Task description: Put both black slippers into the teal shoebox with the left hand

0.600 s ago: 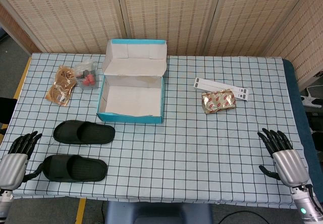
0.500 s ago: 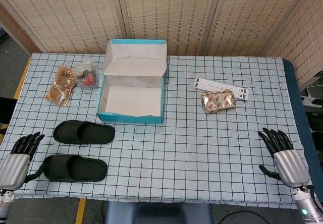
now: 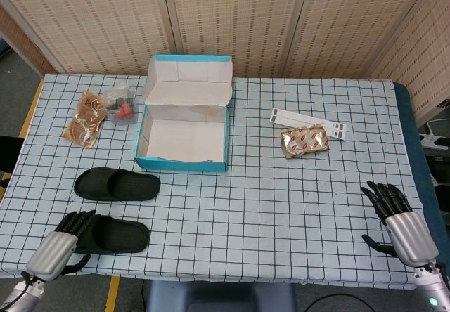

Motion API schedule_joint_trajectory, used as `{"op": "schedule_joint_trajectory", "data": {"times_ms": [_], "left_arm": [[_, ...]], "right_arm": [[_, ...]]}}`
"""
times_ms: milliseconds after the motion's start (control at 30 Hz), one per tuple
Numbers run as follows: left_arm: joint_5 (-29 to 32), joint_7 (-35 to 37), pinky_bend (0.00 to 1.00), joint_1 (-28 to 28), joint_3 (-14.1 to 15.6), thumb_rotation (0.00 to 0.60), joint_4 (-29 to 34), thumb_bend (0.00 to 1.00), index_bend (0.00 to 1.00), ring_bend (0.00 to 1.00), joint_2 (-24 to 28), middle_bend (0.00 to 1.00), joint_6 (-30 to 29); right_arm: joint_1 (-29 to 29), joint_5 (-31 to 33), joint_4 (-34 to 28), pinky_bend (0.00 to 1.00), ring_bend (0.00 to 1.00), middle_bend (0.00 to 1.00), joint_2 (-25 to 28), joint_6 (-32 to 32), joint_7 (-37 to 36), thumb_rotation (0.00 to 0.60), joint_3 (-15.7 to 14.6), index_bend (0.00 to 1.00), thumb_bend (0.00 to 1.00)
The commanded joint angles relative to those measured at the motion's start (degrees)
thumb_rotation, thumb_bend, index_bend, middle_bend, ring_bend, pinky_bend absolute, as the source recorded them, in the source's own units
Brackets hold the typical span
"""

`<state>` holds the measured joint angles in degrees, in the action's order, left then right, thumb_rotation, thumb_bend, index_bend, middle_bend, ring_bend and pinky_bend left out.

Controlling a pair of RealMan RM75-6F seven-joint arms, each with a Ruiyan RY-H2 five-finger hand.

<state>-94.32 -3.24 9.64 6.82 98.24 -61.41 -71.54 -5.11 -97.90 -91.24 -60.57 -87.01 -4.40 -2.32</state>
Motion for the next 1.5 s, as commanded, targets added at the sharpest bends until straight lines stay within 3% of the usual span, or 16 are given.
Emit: {"op": "schedule_joint_trajectory", "data": {"times_ms": [33, 300, 867, 1133, 1500], "left_arm": [[3.34, -2.18, 0.02, 1.58, -0.84, 0.600, 0.41, 0.32, 0.00, 0.00, -1.96, 0.00, 3.76], [8.22, -4.69, 0.01, 3.50, -2.44, 0.600, -0.90, 0.31, 0.00, 0.00, -4.41, 0.00, 7.41], [16.57, -8.27, 0.02, 6.85, -2.05, 0.600, 0.24, 0.31, 0.00, 0.00, -3.99, 0.00, 15.41], [18.65, -9.86, 0.04, 7.58, -1.51, 0.600, -1.57, 0.31, 0.00, 0.00, -5.63, 0.00, 17.04], [20.07, -17.61, 0.12, 7.34, -0.49, 0.600, -5.89, 0.30, 0.00, 0.01, -10.54, 0.00, 15.45]], "right_arm": [[-0.08, -0.11, -0.02, 0.00, 0.00, 0.00, 0.29, 0.20, -0.30, 0.600, -0.18, 0.00, 0.07], [-0.09, 0.12, -0.33, 0.00, 0.00, 0.00, 0.90, 0.44, -0.99, 0.600, -0.23, 0.00, 0.07], [-0.48, -0.83, -0.66, 0.00, 0.00, 0.00, 1.62, 1.26, -2.40, 0.600, -0.99, 0.00, 0.07], [-0.68, -1.20, -1.02, 0.00, 0.00, 0.00, 2.00, 1.85, -2.73, 0.600, -1.44, 0.00, 0.07], [-0.70, -1.03, -1.27, 0.00, 0.00, 0.00, 2.15, 2.10, -2.63, 0.600, -1.52, 0.00, 0.07]]}}
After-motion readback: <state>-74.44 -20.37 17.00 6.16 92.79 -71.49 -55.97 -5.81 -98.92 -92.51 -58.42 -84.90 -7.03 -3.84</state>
